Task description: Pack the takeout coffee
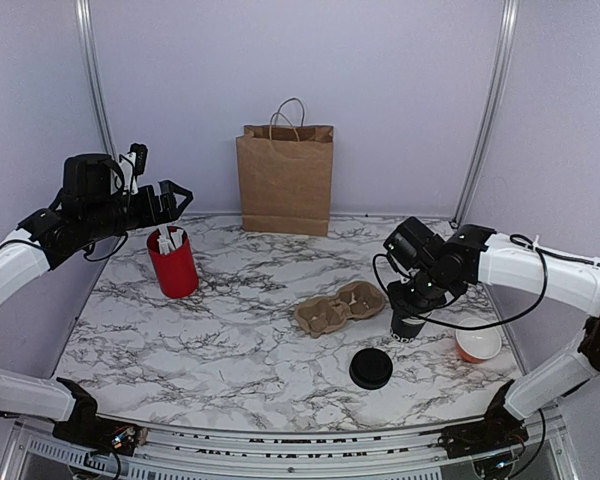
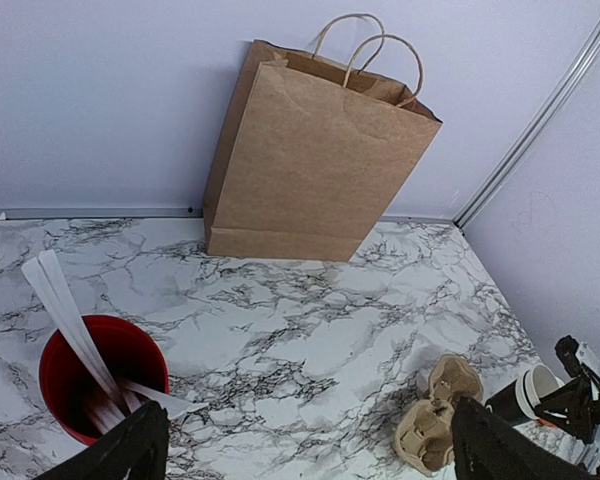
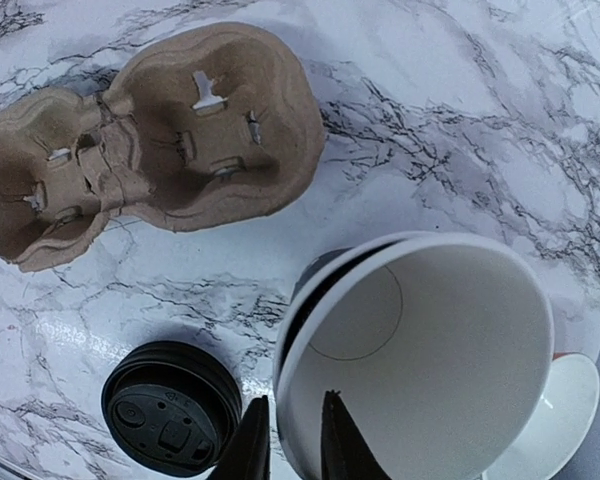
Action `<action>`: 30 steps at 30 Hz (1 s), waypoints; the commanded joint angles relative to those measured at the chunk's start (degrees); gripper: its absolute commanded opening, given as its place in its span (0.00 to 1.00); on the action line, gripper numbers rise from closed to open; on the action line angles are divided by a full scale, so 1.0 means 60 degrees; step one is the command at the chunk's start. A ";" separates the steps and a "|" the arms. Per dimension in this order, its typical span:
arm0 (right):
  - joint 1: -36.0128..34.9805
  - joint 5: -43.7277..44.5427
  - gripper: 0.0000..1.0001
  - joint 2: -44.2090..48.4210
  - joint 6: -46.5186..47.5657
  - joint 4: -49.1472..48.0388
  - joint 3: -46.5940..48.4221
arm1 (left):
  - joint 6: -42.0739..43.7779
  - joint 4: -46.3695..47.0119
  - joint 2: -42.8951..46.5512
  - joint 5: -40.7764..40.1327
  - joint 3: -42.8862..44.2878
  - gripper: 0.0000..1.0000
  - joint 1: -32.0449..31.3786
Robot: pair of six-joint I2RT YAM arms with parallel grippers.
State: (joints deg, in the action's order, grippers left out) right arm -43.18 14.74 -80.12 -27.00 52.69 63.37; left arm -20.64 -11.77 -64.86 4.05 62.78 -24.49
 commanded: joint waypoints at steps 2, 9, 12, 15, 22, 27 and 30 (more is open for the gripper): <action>-0.0039 0.0456 0.13 -0.0061 -0.0070 -0.0177 -0.0013 | -0.0104 0.0343 0.0172 0.0086 -0.0078 0.99 0.0000; 0.0010 0.1331 0.00 -0.0218 -0.0230 0.0069 0.0103 | -0.0240 0.0340 0.0209 0.0109 -0.0120 0.99 0.0002; 0.0182 0.1544 0.00 -0.0244 -0.0197 0.0070 0.0151 | -0.0286 0.0348 0.0224 0.0111 -0.0158 0.99 0.0001; 0.0518 0.1406 0.00 -0.0213 0.0060 -0.0155 0.0234 | -0.0324 0.0344 0.0205 0.0123 -0.0166 0.99 -0.0004; 0.1190 0.0875 0.04 -0.0473 0.0875 -0.0361 0.0646 | -0.0301 0.0341 0.0270 0.0142 -0.0204 0.99 -0.0002; 0.1264 0.0799 0.08 -0.0646 0.1014 -0.0347 0.0859 | -0.0323 0.0350 0.0379 0.0064 -0.0333 0.99 0.0006; 0.1264 0.0680 0.15 -0.0722 0.1076 -0.0374 0.0919 | -0.0324 0.0342 0.0366 0.0072 -0.0355 0.99 0.0009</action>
State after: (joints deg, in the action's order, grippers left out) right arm -35.99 19.81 -83.96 -21.91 51.48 66.11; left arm -22.15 -11.38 -63.90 4.47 61.32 -24.49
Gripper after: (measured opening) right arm 0.109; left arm 0.991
